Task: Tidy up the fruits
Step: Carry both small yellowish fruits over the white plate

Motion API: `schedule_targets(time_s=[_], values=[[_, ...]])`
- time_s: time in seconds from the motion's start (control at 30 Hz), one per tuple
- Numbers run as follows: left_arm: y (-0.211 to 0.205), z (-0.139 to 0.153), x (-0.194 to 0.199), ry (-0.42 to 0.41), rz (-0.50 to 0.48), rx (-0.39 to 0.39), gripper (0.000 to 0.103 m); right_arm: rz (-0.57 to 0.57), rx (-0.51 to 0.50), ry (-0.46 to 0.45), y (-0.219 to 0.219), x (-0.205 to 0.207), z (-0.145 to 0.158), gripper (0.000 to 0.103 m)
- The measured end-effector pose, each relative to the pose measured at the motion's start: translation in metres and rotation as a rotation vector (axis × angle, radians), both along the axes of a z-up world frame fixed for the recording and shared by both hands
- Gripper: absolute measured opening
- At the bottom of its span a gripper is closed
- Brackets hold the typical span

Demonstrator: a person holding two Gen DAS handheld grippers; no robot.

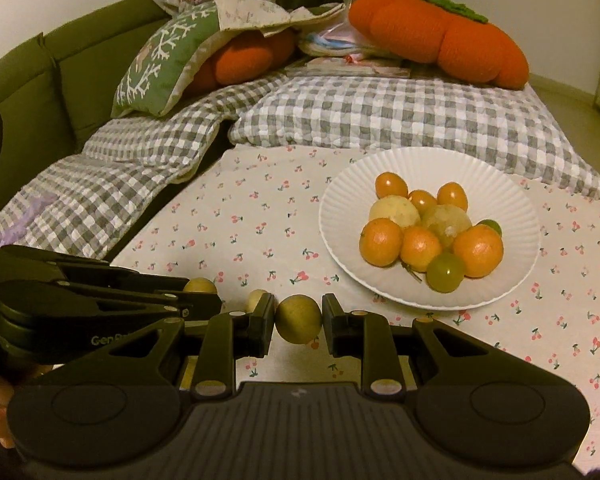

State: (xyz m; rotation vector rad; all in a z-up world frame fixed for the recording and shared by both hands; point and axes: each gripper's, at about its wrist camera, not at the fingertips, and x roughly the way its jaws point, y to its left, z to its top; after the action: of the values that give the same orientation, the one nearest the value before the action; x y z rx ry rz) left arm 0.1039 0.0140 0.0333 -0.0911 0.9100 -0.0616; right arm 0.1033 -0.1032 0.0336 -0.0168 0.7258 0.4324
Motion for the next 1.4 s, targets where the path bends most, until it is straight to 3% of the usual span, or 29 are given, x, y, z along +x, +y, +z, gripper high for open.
schedule_targets(time_s=[0.63, 0.97, 1.4], values=[[-0.017, 0.023, 0.010, -0.056, 0.010, -0.004, 0.009, -0.064, 0.083, -0.052, -0.032, 0.006, 0.025, 0.023], [-0.006, 0.042, 0.029, -0.105, 0.070, -0.064, 0.009, -0.217, 0.182, -0.108, -0.094, 0.015, 0.051, 0.023], [-0.025, 0.022, 0.074, -0.120, 0.051, -0.118, 0.010, -0.337, 0.178, -0.034, -0.129, 0.055, 0.024, 0.023]])
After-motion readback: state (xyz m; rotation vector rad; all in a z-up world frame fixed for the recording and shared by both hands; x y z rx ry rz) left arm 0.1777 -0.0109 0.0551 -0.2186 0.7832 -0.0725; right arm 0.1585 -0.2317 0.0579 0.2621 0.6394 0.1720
